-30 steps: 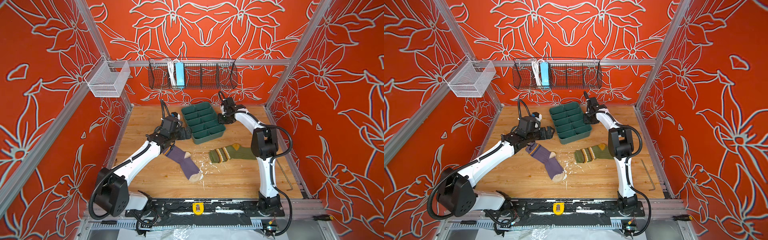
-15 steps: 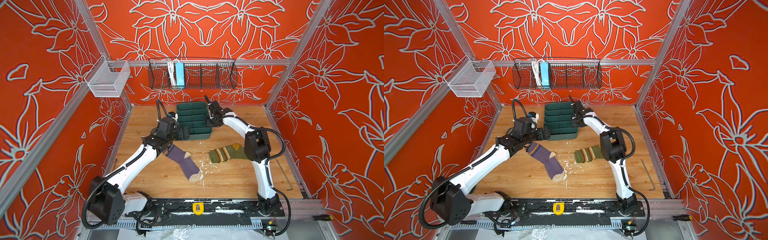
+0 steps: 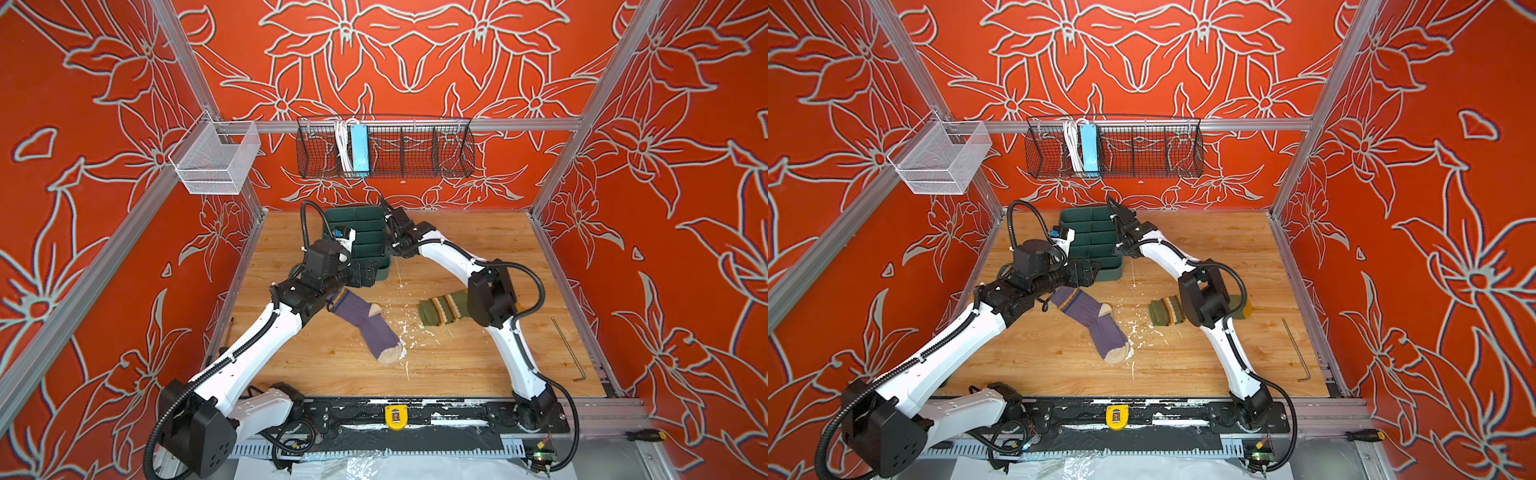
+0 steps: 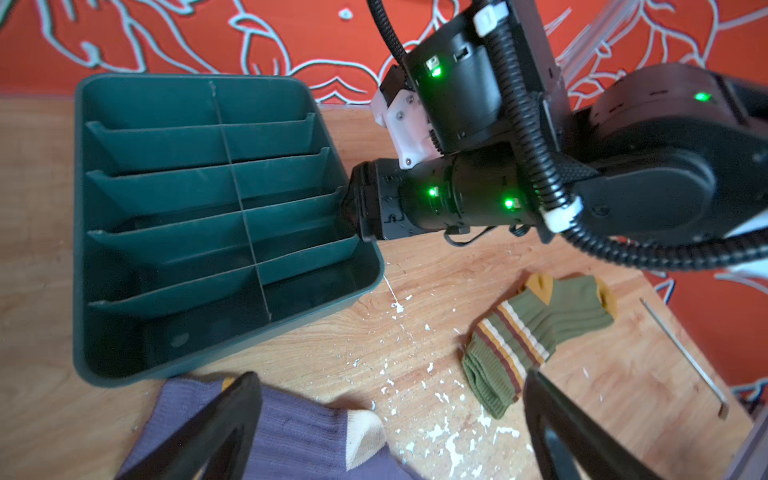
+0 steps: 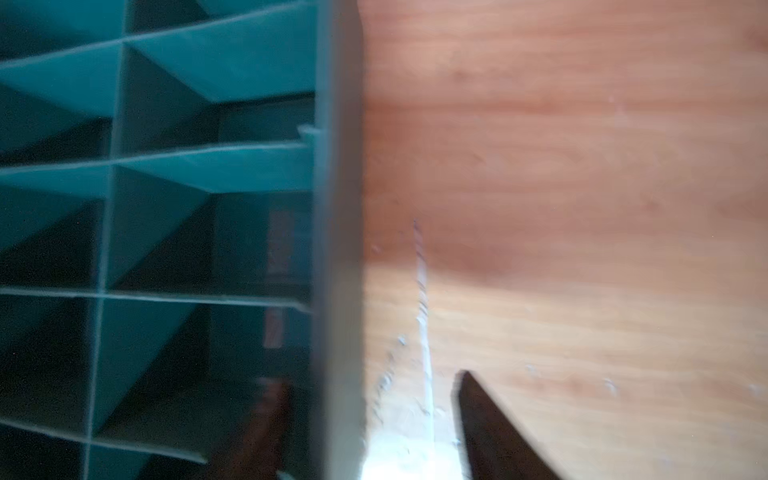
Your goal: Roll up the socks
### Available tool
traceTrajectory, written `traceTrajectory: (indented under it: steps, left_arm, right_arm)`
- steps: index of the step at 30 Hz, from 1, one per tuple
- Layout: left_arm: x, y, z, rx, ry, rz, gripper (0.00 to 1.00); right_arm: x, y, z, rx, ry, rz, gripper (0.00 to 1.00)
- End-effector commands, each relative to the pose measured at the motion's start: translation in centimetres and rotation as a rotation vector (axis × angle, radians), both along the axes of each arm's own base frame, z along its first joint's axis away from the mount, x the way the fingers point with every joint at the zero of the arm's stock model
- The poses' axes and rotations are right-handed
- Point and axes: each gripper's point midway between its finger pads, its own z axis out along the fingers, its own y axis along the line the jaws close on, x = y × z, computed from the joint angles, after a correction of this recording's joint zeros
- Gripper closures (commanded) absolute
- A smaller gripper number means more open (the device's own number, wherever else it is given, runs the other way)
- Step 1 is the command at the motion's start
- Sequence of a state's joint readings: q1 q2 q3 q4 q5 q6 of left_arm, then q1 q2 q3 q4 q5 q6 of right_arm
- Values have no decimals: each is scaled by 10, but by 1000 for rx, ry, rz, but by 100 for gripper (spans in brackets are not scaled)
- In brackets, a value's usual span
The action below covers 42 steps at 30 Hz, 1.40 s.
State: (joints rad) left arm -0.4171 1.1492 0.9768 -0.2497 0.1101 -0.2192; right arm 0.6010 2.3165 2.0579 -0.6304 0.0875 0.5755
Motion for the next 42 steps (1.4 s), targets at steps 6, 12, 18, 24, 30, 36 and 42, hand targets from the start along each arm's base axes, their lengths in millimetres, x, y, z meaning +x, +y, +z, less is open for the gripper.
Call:
traceTrajectory:
  steps: [6, 12, 18, 24, 30, 36, 42]
  left_arm:
    - [-25, -88, 7, 152, -110, -391, 3]
    - [-36, -150, -39, 261, -57, -543, 2]
    - [-42, -199, -74, 264, 36, -653, 3]
    - [-36, -208, -97, 277, 86, -661, 3]
    - [-21, -191, -83, 255, 71, -600, 3]
    - [-10, -163, -55, 196, 42, -536, 3]
    - [-15, -137, -45, 261, 5, -525, 3]
  right_arm:
    - [-53, -107, 88, 52, -130, -167, 11]
    - [-110, -197, 65, 84, -70, -355, 2]
    - [-163, -252, 23, 51, 16, -507, 2]
    - [-183, -288, -15, 89, 95, -613, 2]
    - [-165, -280, -52, 135, 173, -619, 2]
    - [-123, -252, -72, 238, 191, -529, 2]
    - [-57, -198, -73, 269, 197, -248, 2]
